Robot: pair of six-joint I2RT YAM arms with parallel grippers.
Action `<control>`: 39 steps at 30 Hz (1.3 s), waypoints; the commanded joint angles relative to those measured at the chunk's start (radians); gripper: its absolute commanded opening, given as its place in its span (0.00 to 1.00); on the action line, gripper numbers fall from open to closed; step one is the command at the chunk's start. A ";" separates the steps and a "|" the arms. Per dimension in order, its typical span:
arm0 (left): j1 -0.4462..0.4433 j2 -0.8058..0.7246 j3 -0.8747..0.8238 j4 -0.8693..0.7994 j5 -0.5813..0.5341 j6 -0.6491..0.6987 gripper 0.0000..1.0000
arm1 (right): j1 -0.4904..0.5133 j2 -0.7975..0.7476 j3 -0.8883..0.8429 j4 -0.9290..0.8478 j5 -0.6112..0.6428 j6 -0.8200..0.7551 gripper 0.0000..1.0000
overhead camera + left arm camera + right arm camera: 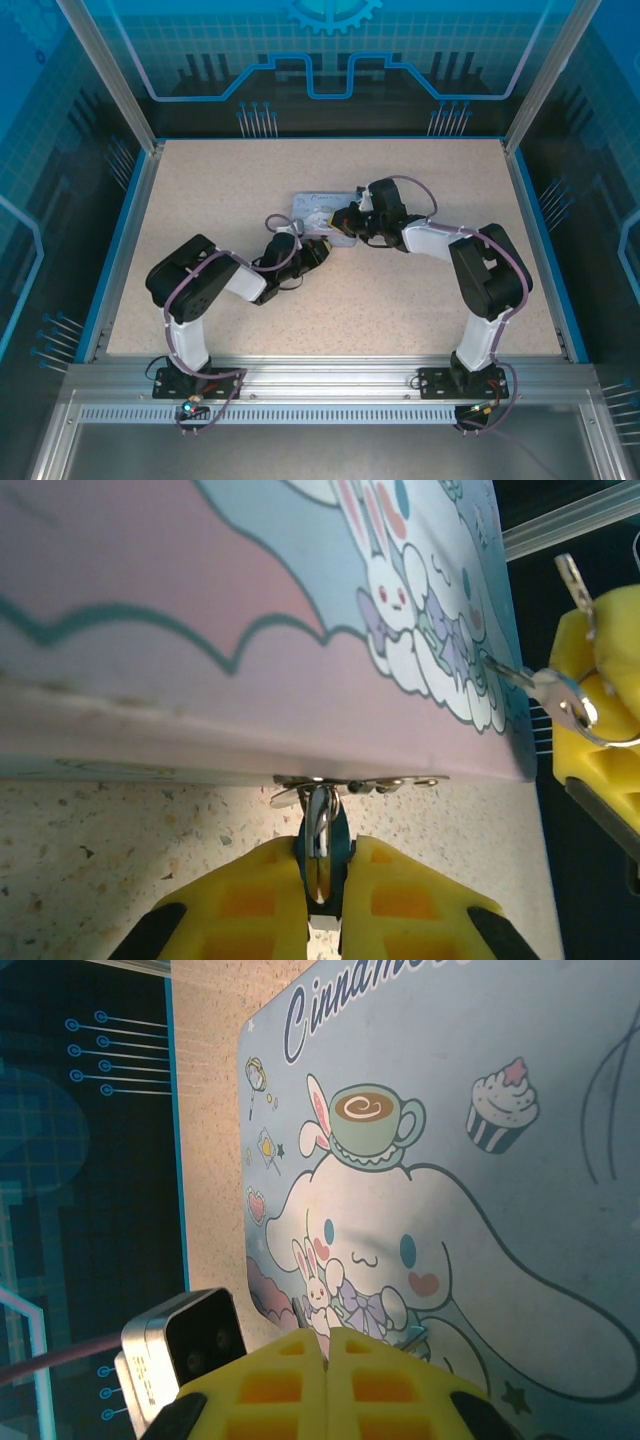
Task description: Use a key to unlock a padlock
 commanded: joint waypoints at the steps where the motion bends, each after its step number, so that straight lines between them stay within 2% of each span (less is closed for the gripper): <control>1: 0.037 -0.038 -0.008 0.087 0.157 -0.076 0.00 | 0.000 0.021 0.010 -0.044 -0.025 -0.014 0.00; 8: 0.089 -0.051 -0.004 0.137 0.298 -0.163 0.00 | -0.034 -0.035 0.029 -0.026 -0.103 -0.070 0.00; 15: 0.110 -0.071 0.004 0.126 0.342 -0.220 0.00 | -0.081 -0.202 0.006 -0.050 -0.171 -0.108 0.00; 20: 0.113 -0.092 0.027 0.083 0.367 -0.236 0.00 | -0.076 -0.332 -0.125 -0.056 -0.211 -0.133 0.00; 26: 0.123 -0.110 0.042 0.087 0.412 -0.280 0.00 | -0.065 -0.432 -0.324 0.042 -0.235 -0.110 0.00; 39: 0.142 -0.130 0.083 0.123 0.469 -0.365 0.00 | -0.059 -0.456 -0.475 0.191 -0.251 -0.063 0.00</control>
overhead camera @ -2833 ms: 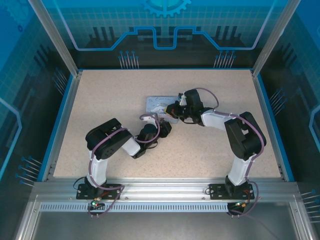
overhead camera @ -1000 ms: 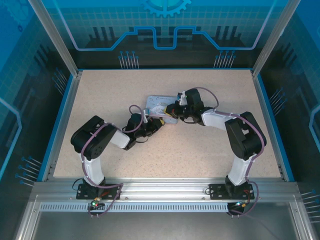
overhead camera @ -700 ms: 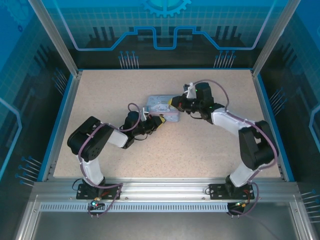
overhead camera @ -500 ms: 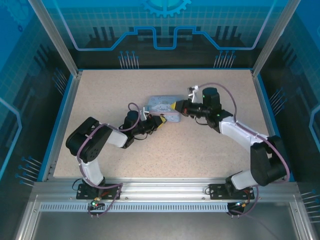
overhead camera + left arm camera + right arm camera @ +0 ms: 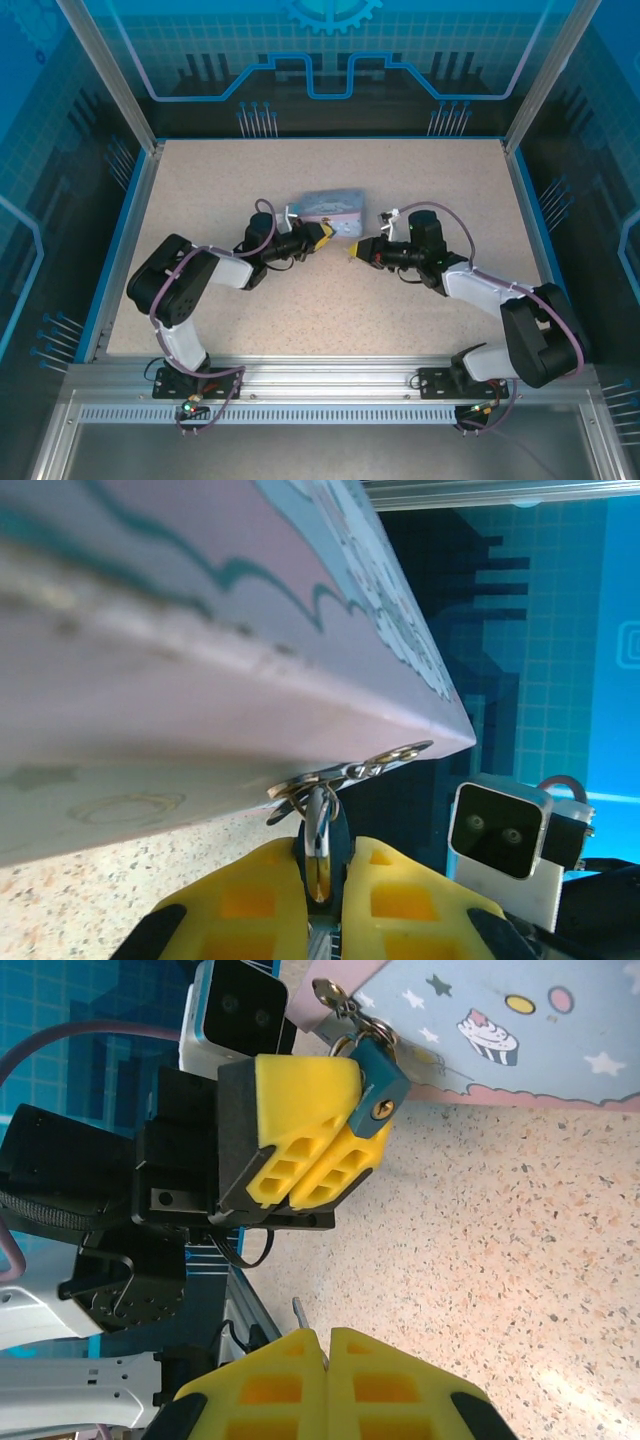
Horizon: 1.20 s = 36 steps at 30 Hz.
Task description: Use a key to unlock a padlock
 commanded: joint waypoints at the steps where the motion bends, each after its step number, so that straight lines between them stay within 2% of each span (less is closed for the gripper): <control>1: 0.007 -0.044 0.029 0.077 0.046 -0.046 0.00 | 0.010 0.006 -0.034 0.091 -0.003 0.047 0.00; 4: 0.009 -0.041 0.030 0.097 0.051 -0.065 0.00 | 0.021 0.030 -0.076 0.206 0.039 0.165 0.00; 7: 0.010 -0.041 0.034 0.106 0.053 -0.074 0.00 | 0.051 0.027 -0.097 0.250 0.115 0.238 0.00; 12: 0.013 -0.033 0.034 0.127 0.052 -0.092 0.00 | 0.102 0.007 -0.081 0.239 0.217 0.277 0.00; 18: 0.014 -0.030 0.024 0.147 0.054 -0.106 0.00 | 0.107 0.013 -0.073 0.245 0.288 0.320 0.00; 25: 0.014 -0.029 0.023 0.148 0.054 -0.109 0.00 | 0.116 0.021 -0.066 0.275 0.334 0.362 0.00; 36: 0.014 -0.010 0.023 0.172 0.057 -0.130 0.00 | 0.120 0.074 -0.013 0.302 0.337 0.378 0.00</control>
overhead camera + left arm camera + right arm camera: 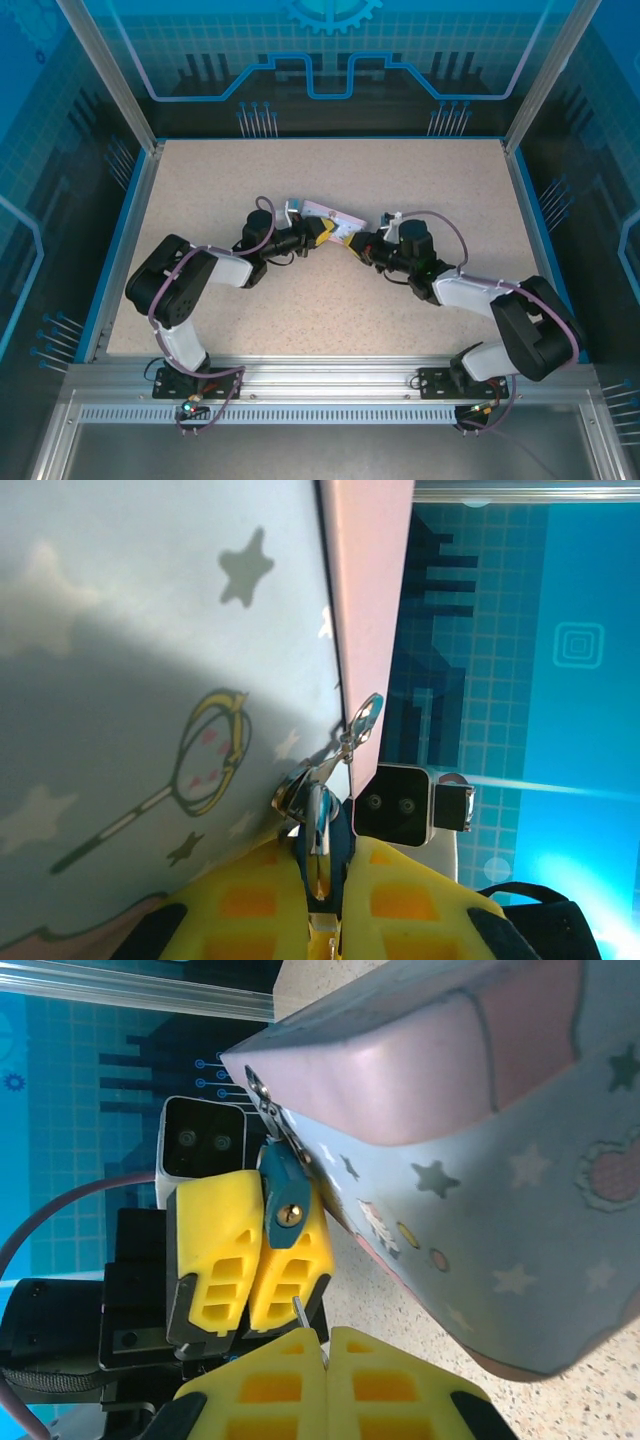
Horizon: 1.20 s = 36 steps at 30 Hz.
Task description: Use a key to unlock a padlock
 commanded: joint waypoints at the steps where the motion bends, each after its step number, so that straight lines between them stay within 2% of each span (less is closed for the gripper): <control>1: 0.007 -0.002 0.016 0.100 0.024 -0.023 0.00 | 0.012 0.031 0.040 0.041 0.025 0.012 0.00; 10: 0.008 -0.005 0.017 0.106 0.024 -0.027 0.00 | 0.019 0.080 0.061 0.081 0.042 0.039 0.00; 36: 0.008 0.004 0.009 0.132 0.029 -0.039 0.00 | 0.017 0.094 0.061 0.072 0.089 0.043 0.00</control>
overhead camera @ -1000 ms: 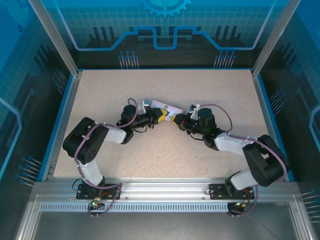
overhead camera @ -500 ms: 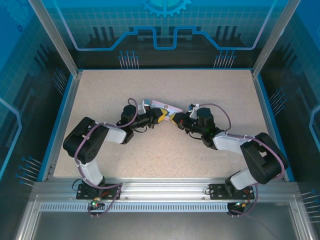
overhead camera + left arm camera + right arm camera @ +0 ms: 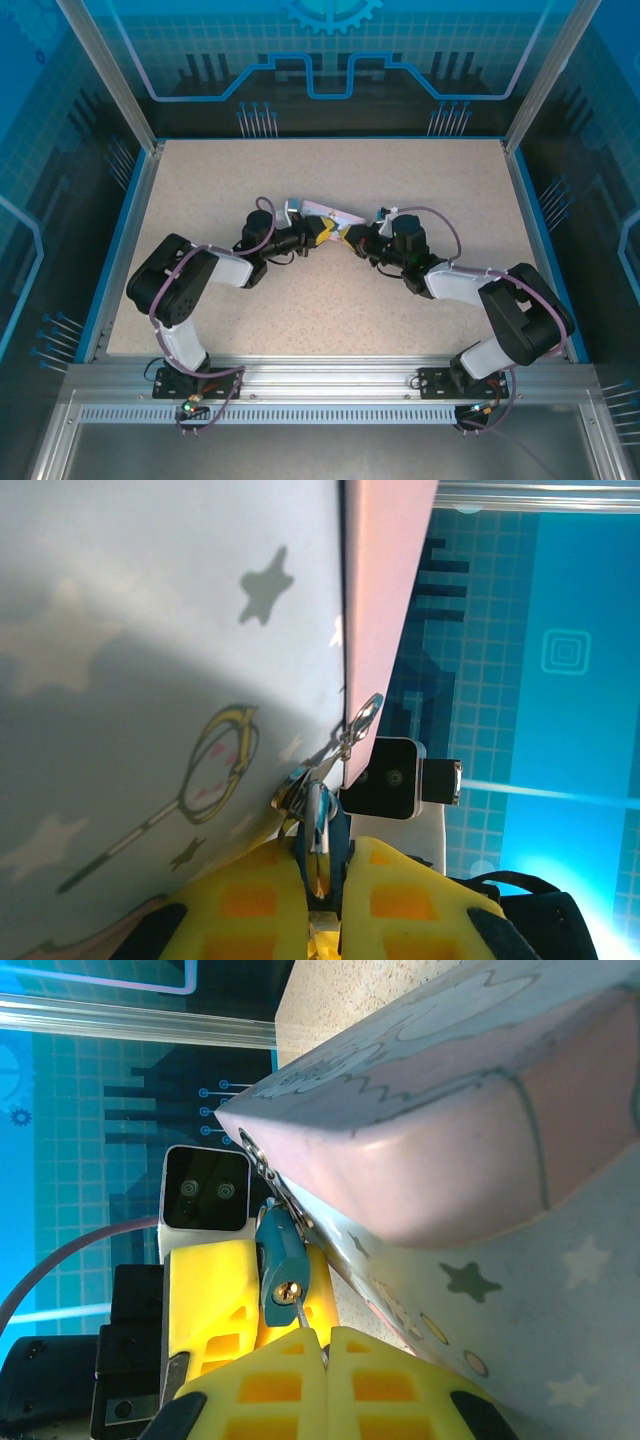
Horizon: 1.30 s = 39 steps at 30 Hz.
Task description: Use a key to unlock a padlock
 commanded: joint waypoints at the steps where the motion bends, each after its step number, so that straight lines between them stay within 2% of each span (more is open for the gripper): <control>1: 0.007 -0.001 0.010 0.103 0.029 -0.002 0.00 | 0.004 0.009 0.010 0.021 0.035 0.007 0.00; 23: 0.003 0.011 0.014 0.118 0.030 -0.012 0.00 | 0.001 0.026 0.053 0.008 0.029 0.000 0.00; 30: -0.009 0.020 0.015 0.151 0.027 -0.043 0.00 | 0.007 0.052 0.091 -0.063 0.048 -0.049 0.00; 39: -0.030 0.024 0.022 0.158 0.024 -0.049 0.00 | 0.018 0.106 0.123 0.021 0.067 -0.025 0.00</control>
